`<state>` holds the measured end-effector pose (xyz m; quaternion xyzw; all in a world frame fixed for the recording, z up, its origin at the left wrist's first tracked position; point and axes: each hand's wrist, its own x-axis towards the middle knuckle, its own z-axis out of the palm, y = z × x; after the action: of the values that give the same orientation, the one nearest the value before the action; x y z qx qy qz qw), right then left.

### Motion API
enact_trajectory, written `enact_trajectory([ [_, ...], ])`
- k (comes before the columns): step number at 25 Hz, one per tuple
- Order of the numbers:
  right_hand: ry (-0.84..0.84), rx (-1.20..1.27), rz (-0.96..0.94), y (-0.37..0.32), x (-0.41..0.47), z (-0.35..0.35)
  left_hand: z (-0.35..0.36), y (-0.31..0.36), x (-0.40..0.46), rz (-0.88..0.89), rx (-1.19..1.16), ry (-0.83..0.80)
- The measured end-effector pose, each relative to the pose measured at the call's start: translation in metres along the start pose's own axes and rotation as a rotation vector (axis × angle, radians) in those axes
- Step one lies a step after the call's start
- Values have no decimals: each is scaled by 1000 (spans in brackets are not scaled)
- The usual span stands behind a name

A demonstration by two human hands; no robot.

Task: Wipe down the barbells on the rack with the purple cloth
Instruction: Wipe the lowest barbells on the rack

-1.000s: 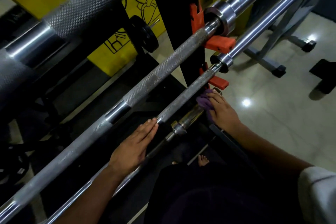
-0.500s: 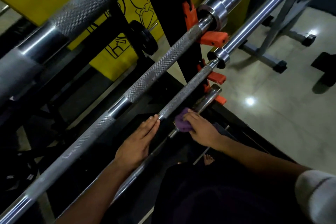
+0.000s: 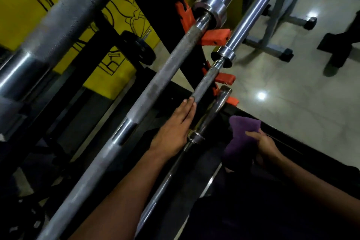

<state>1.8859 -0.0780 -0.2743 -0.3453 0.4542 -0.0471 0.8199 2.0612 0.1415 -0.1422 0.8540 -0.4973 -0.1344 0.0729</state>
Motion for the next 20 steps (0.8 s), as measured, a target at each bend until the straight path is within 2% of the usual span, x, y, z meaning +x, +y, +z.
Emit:
enact_trajectory([
  [3, 69, 337, 99, 14, 7, 22, 10, -8, 4, 17, -17, 13],
  [6, 48, 513, 66, 25, 31, 73, 18, -12, 1, 3, -39, 36],
  [9, 29, 583, 29, 37, 60, 95, 23, -13, 0, 40, -63, 71],
  [13, -128, 706, 32, 41, 84, 76, 17, -9, 1, 16, -104, 77],
  [16, -211, 691, 40, 42, 107, 83, 17, -8, 2, 33, -117, 90],
  [20, -177, 664, 26, 50, 118, 100, 15, -4, 1, 9, -84, 83],
])
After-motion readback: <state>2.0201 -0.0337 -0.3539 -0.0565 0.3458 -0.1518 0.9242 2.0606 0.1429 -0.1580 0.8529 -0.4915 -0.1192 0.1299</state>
